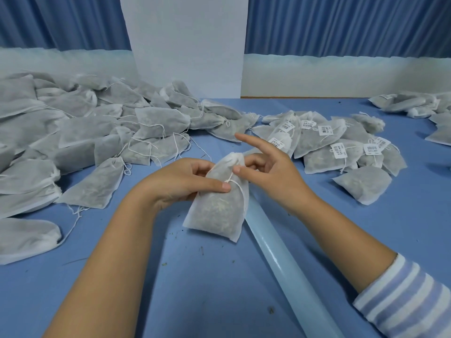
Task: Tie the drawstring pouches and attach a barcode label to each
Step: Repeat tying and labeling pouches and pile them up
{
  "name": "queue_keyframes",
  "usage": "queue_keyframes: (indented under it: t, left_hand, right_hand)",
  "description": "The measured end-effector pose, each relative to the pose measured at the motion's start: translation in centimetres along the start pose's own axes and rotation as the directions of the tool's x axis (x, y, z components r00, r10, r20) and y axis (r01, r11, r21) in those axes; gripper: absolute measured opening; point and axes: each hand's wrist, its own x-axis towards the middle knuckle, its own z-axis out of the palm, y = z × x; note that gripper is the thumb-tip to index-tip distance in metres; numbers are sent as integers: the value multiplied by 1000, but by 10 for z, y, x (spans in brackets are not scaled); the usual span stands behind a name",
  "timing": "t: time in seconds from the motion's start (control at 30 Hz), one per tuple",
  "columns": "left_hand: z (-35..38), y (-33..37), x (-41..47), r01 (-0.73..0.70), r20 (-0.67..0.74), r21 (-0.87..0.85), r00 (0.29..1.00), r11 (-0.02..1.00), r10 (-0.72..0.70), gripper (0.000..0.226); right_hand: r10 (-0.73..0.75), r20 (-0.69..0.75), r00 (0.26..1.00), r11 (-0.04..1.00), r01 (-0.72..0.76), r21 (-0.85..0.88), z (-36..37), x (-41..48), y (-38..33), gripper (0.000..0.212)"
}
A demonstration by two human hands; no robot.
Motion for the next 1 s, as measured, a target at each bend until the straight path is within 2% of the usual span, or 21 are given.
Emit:
queue_keyframes:
  t: [0.17,0.27,0.4,0.5,0.63,0.83,0.93,1.0]
  left_hand:
    - [-1,0,-1,31,-32,-32,999,999,-32,40]
    - [-3,0,-1,50,-48,-48,997,998,-52,31]
    - [-8,0,-2,58,-129,-68,989,996,-66,24]
    - [-11,-1,-2,71,-210,-1,975,998,-69,20]
    - [-9,-1,0,91,-226,50,971,995,-77,11]
    - [-4,2,-1,66,-176,80,983,995,-51,18]
    - [-1,5,-4,39,-118,86,993,996,-28,34]
    - [0,5,-4,27,-85,100,996,995,-18,36]
  right_hand:
    - [123,-77,989,982,-110,155,-3,1,1,52]
    - [160,-92,983,975,-143,168,-4,3,1,47]
    - [161,-191,968,974,-124,191,-6,4,-3,23]
    - [151,-258,954,974,-98,205,-9,6,-5,7]
    - [137,-209,968,976,-97,194,-10,6,-8,7]
    - [168,-53,984,981,-162,103,-3,1,-10,27]
    - [186,-48,981,982,-185,28,0,0,-11,20]
    - [167,-74,983,985,-170,-33,0,0,-10,15]
